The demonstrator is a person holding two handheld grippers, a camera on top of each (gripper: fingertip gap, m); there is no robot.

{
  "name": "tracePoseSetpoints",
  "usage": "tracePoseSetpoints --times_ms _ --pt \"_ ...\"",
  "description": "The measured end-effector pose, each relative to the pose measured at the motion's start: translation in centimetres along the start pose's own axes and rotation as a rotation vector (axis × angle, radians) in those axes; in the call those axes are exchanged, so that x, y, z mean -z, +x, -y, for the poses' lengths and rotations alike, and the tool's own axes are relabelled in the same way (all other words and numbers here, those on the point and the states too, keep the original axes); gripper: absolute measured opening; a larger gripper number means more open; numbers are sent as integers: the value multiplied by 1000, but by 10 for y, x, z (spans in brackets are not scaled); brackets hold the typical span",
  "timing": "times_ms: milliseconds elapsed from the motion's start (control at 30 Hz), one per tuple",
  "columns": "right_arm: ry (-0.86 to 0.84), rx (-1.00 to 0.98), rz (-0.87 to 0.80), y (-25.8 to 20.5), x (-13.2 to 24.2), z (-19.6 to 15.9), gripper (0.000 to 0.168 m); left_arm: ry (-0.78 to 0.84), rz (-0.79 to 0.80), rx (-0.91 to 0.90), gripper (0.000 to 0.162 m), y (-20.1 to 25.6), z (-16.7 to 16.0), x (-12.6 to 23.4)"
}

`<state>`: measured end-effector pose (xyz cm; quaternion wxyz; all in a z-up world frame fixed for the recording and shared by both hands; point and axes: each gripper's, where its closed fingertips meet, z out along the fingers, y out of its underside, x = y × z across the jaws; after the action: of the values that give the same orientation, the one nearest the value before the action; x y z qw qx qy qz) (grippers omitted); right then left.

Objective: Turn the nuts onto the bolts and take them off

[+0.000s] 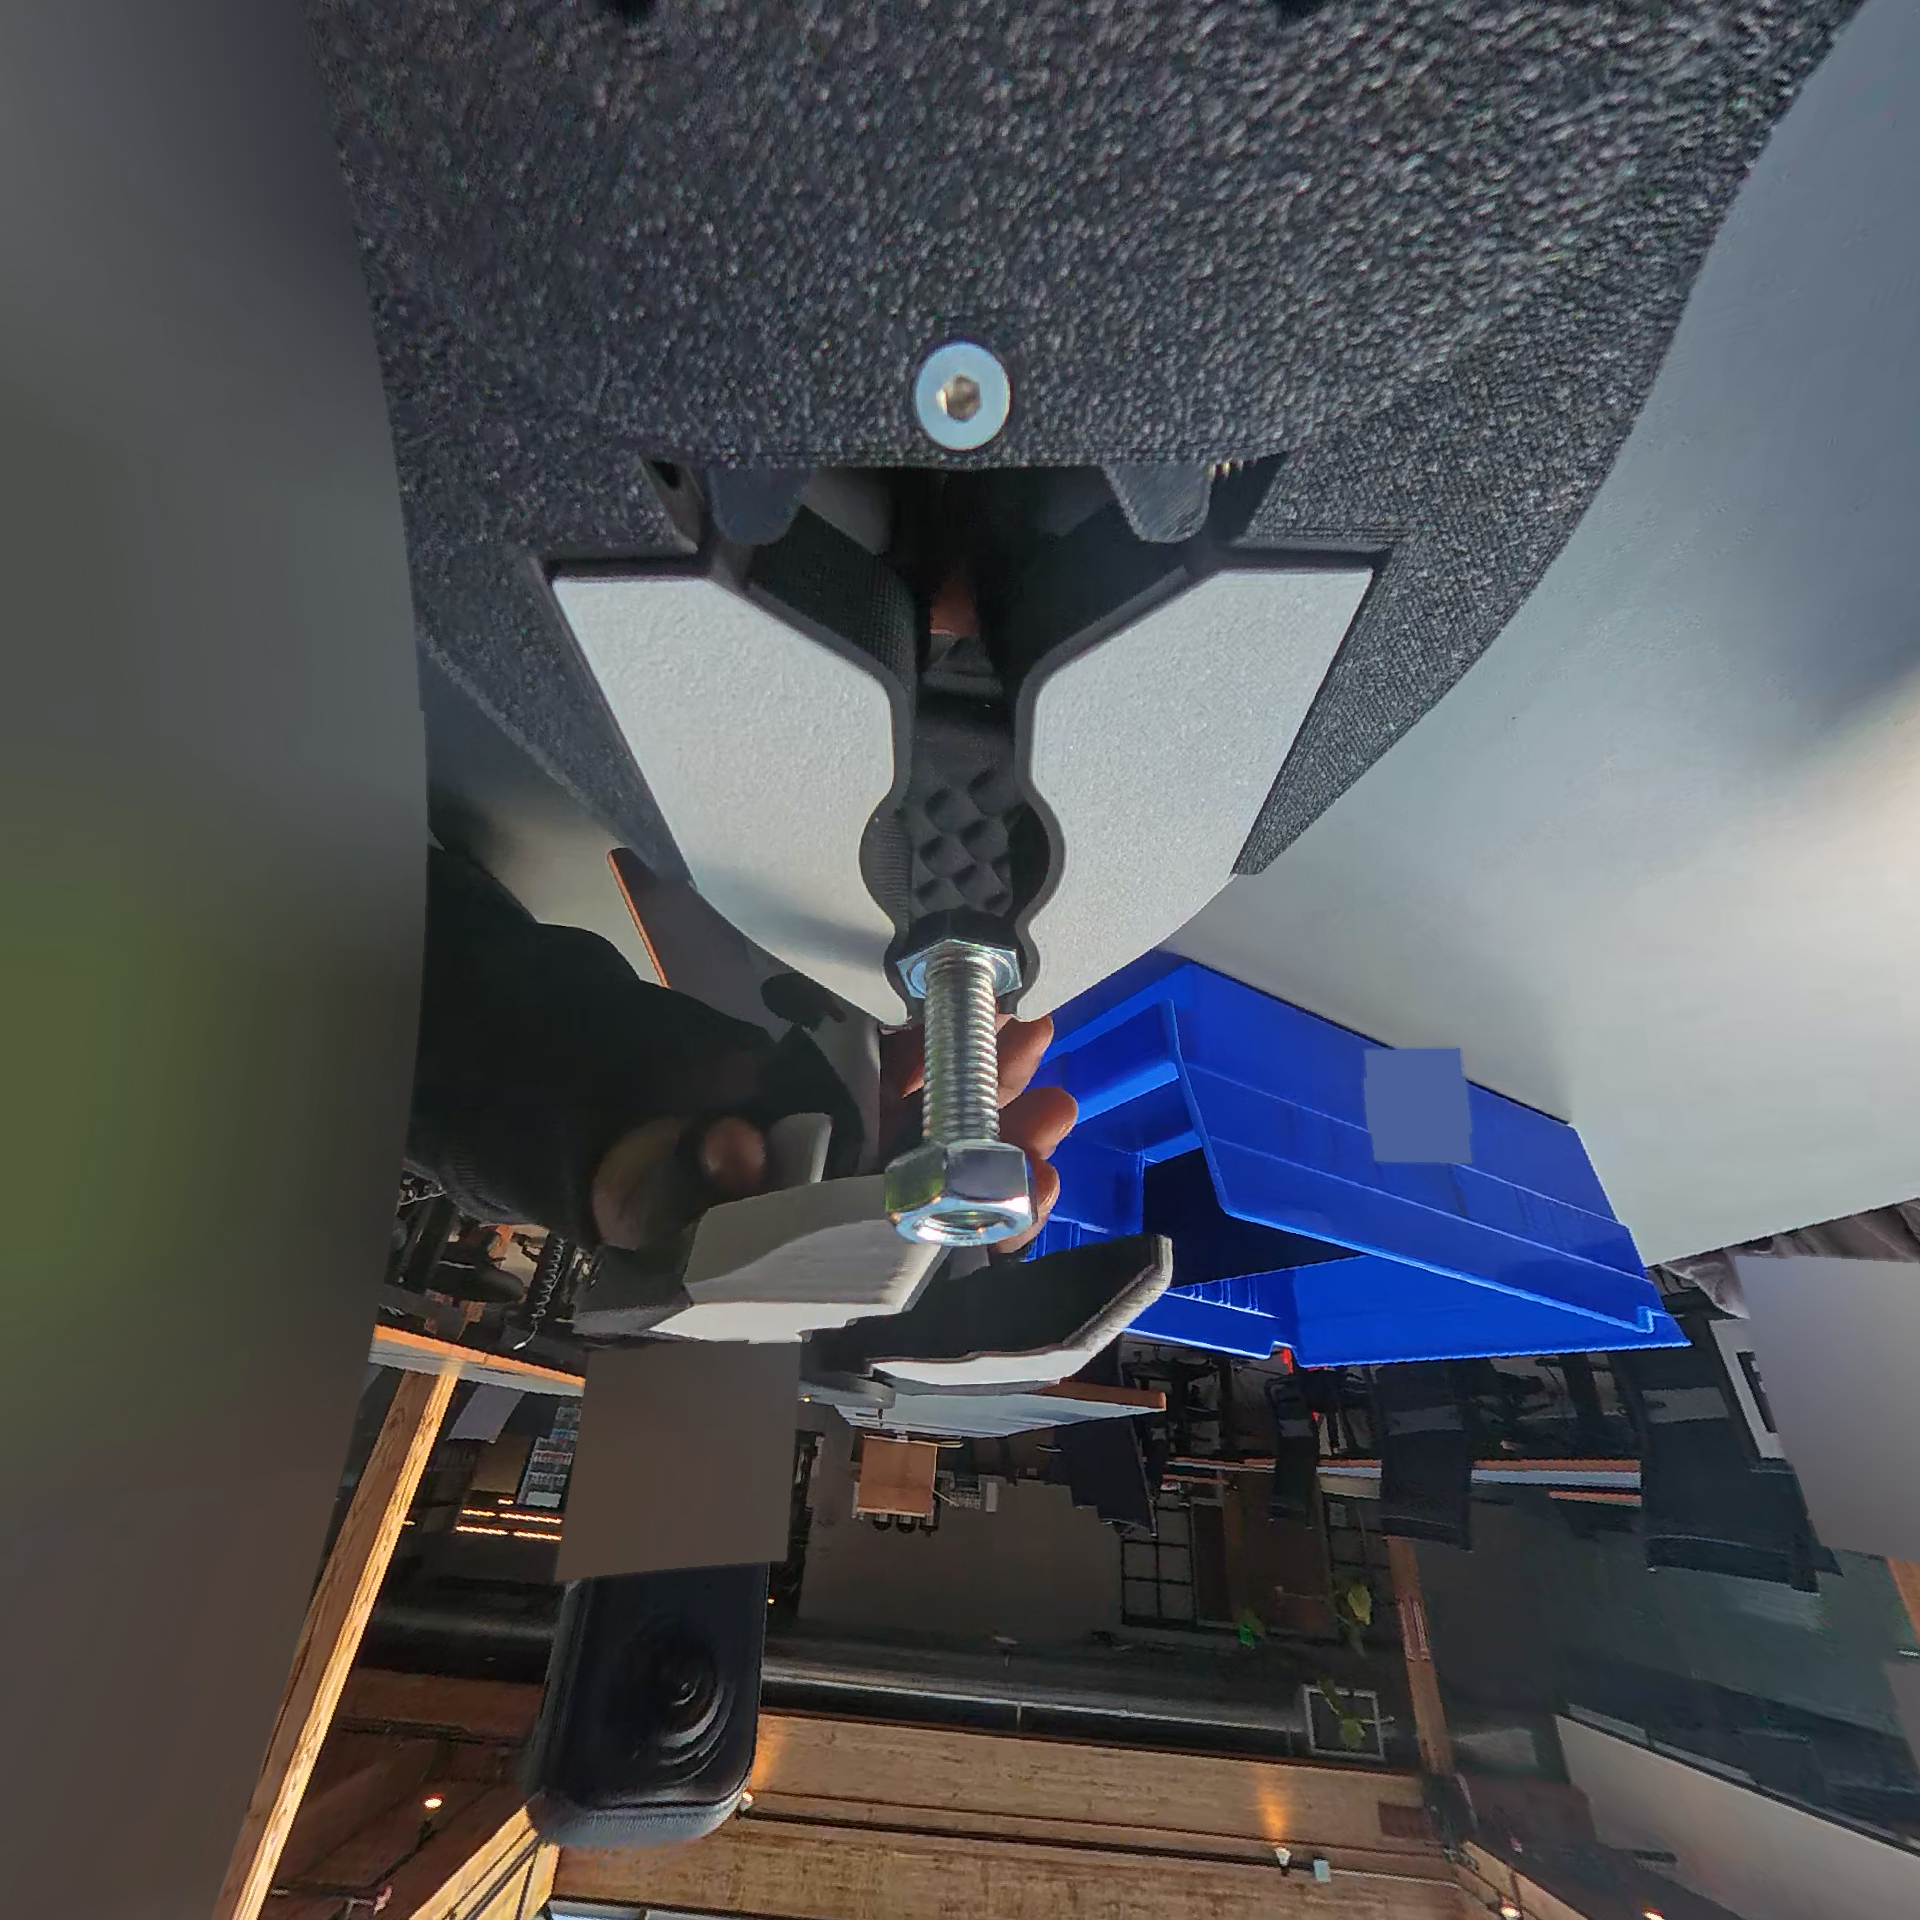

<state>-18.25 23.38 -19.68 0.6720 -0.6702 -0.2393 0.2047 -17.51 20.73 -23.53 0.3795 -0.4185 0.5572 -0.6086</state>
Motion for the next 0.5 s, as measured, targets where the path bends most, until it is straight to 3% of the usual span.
tracePoseSetpoints --times_ms 133,200,300,500 --pt "-50 64 20 2 5 1 31 6 3 6 14 -1 1 1" --pt "-125 147 109 -2 8 9 34 1 3 3 13 -1 0 0" --pt "-396 302 283 -8 12 13 43 -9 4 -1 14 0 -1 -1" --pt "-863 510 624 -16 12 17 40 -19 5 -10 14 0 -2 -2"
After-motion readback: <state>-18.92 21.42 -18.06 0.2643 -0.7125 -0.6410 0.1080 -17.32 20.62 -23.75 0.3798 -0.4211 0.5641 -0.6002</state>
